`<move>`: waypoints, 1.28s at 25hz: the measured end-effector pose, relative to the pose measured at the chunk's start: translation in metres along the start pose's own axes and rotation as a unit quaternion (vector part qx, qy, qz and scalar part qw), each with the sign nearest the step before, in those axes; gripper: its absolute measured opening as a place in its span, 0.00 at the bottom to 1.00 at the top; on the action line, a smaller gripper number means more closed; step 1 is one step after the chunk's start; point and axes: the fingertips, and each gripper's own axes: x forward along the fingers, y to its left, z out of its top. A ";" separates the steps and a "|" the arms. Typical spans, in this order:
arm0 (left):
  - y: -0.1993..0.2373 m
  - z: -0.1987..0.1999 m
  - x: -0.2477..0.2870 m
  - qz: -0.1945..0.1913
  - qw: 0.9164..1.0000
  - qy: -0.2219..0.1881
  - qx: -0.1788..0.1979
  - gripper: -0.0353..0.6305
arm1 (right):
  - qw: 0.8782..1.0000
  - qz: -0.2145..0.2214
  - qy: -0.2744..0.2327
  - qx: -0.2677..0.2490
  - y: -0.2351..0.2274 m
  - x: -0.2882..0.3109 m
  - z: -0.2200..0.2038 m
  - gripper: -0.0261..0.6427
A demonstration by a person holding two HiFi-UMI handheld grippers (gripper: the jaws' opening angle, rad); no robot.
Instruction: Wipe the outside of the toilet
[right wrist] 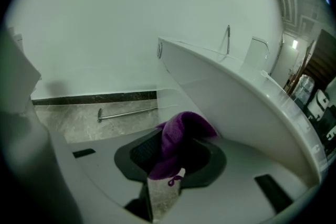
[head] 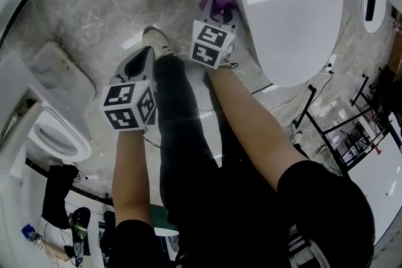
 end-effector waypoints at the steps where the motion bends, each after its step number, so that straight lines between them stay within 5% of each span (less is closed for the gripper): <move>1: 0.007 0.005 0.002 -0.003 1.000 0.001 0.003 0.06 | 1.000 -0.006 0.004 -0.001 0.004 0.006 0.004 0.16; 18: 0.068 0.060 0.012 -0.044 0.996 0.037 0.061 0.06 | 0.999 -0.042 0.019 0.009 0.050 0.073 0.077 0.16; 32: 0.093 0.071 0.009 -0.050 0.997 0.022 0.056 0.06 | 0.999 -0.029 -0.018 -0.015 0.087 0.130 0.146 0.16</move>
